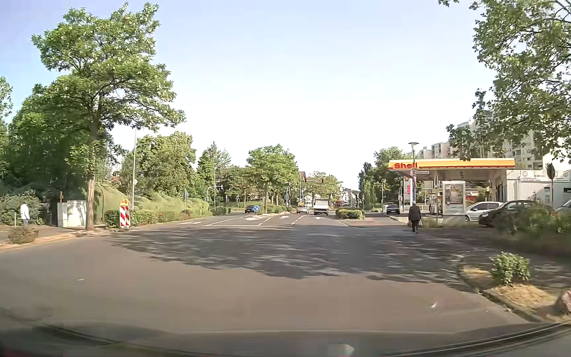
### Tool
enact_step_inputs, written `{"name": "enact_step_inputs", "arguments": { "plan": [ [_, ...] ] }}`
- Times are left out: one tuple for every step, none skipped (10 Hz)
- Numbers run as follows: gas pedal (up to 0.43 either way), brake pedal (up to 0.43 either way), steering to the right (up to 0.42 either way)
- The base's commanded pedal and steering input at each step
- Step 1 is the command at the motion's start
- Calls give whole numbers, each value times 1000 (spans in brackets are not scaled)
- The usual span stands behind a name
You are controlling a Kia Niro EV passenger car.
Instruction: Follow the waypoints while adhering to traffic rules and regulations
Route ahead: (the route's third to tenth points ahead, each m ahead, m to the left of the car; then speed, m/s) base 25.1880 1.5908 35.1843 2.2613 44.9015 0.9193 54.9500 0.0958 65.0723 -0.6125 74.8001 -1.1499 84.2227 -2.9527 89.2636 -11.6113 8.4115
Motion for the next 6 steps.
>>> {"name": "enact_step_inputs", "arguments": {
  "plan": [
    [59, 30, 8],
    [0, 30, 8],
    [0, 30, 8],
    [0, 30, 7],
    [0, 30, 7],
    [0, 30, 7]
  ]
}}
